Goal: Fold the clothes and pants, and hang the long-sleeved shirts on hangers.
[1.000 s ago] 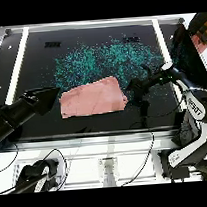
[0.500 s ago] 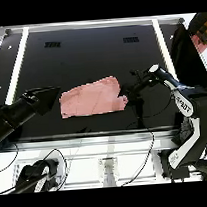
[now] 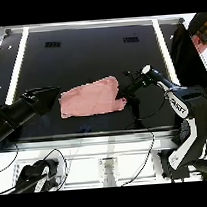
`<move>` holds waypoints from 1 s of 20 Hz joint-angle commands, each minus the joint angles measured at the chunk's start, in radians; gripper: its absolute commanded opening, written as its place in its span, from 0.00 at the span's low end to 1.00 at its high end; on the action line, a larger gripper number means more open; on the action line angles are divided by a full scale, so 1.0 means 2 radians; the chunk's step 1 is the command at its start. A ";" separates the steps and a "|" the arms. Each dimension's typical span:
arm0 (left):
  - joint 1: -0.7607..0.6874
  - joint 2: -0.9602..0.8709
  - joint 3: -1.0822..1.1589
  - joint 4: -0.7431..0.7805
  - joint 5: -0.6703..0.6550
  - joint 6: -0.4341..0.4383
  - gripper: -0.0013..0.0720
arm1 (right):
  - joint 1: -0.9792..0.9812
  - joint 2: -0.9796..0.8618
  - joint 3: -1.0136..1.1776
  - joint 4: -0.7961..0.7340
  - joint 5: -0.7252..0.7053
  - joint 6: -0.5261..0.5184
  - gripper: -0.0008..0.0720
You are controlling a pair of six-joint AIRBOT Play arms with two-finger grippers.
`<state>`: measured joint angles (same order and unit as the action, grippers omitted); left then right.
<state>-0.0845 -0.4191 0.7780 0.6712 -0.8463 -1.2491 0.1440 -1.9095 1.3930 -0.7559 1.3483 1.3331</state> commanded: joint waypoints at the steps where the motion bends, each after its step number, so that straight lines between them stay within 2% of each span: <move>1: 0.001 0.000 0.000 0.000 0.000 0.000 0.60 | -0.014 0.001 0.001 -0.001 0.003 0.023 0.02; 4: 0.001 0.000 0.000 0.000 0.000 0.000 0.60 | -0.068 0.028 0.001 -0.011 0.007 0.049 0.01; 8: 0.001 0.000 0.000 0.000 0.000 0.000 0.60 | -0.182 0.079 0.041 -0.128 0.054 0.089 0.01; 16: 0.001 0.000 0.000 0.000 0.004 0.000 0.60 | -0.414 0.086 0.279 -0.258 0.193 0.208 0.01; 20: 0.001 0.000 0.000 0.000 0.021 0.000 0.60 | -0.470 0.094 0.348 -0.380 0.246 0.218 0.01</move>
<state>-0.0845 -0.4191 0.7780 0.6708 -0.8284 -1.2488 -0.7063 -1.7329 1.9907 -1.3262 1.7512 1.7271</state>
